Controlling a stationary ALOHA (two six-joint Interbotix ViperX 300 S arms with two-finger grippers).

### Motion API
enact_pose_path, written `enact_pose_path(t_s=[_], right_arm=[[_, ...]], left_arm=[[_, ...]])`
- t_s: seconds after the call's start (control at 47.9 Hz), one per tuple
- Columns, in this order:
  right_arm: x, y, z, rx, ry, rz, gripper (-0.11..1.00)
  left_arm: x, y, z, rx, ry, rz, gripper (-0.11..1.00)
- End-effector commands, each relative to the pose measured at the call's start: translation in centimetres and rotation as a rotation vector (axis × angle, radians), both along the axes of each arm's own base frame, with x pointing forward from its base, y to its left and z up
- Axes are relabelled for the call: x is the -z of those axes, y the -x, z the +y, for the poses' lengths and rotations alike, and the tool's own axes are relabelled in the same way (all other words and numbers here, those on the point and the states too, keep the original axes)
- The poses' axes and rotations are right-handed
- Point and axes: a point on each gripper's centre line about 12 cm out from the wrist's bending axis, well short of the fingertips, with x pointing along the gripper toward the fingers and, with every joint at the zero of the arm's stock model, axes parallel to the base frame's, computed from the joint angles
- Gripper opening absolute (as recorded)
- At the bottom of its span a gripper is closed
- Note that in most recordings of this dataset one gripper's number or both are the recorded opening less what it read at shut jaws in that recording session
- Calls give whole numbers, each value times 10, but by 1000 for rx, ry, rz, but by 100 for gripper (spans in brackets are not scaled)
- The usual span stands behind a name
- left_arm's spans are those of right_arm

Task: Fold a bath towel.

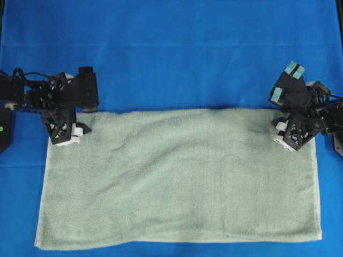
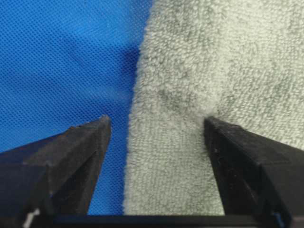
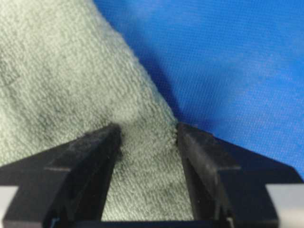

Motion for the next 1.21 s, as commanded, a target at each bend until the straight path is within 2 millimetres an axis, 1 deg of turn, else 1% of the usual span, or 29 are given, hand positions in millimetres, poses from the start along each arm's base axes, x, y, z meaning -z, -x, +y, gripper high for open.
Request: enact_pose_path(t_s=[0.0,0.042,0.063,0.188,0.209,0.25,0.334,0.375,0.417,0.501,0.563,0.584,0.605,0.668,0.688,0.709,0.772,0.855,0.939,0.98,1.085,1.126,1.189], right_arm=[[7,2,-1,6,-7,21,54],[7,1,-1,5,-9,17,50],[7,1,-1,8,-13,15,47],[6,-2,1,2,-28,-12,16],[5,-3,1,1,-31,-20,14],[3,-5,2,-2,-35,-32,14],[-3,-8,2,2,-38,-61,14],[-9,-10,2,5,-36,-82,14],[-19,-14,2,7,-28,-110,14],[-40,-17,3,7,-2,-153,14],[-60,-18,5,11,25,-180,14],[-67,-18,6,10,34,-190,14],[-79,-17,8,12,45,-206,14],[-103,-15,13,10,63,-241,14],[-111,-14,14,9,67,-254,14],[-123,-11,16,12,74,-268,14],[-147,-6,21,9,79,-304,14],[-174,2,26,-3,81,-346,14],[-197,8,31,-19,75,-392,14],[-210,10,35,-42,64,-435,14],[-234,15,39,-90,66,-531,14],[-239,16,38,-99,82,-560,14],[-242,16,34,-95,120,-575,14]], left_arm=[[6,4,2,-14,10,48,69],[7,6,1,-16,13,66,59],[7,7,1,-13,14,74,54],[8,10,-4,-7,22,105,21],[8,10,-4,-5,23,110,17],[8,10,-6,-1,26,114,11],[2,10,-11,0,38,122,11],[-6,8,-15,11,41,118,11],[-15,7,-18,19,43,109,11],[-40,4,-23,30,50,84,11],[-60,5,-26,29,57,68,11],[-70,6,-28,25,63,57,11],[-78,6,-29,20,68,45,11],[-100,8,-31,9,79,6,11],[-111,10,-32,7,82,-15,11],[-119,12,-32,8,85,-35,11],[-140,17,-35,8,92,-83,11],[-168,24,-37,11,100,-150,11],[-195,34,-37,9,106,-231,11],[-205,38,-37,7,111,-268,11],[-223,44,-39,8,123,-354,11],[-227,45,-40,12,128,-385,11],[-231,45,-43,23,139,-424,11]])
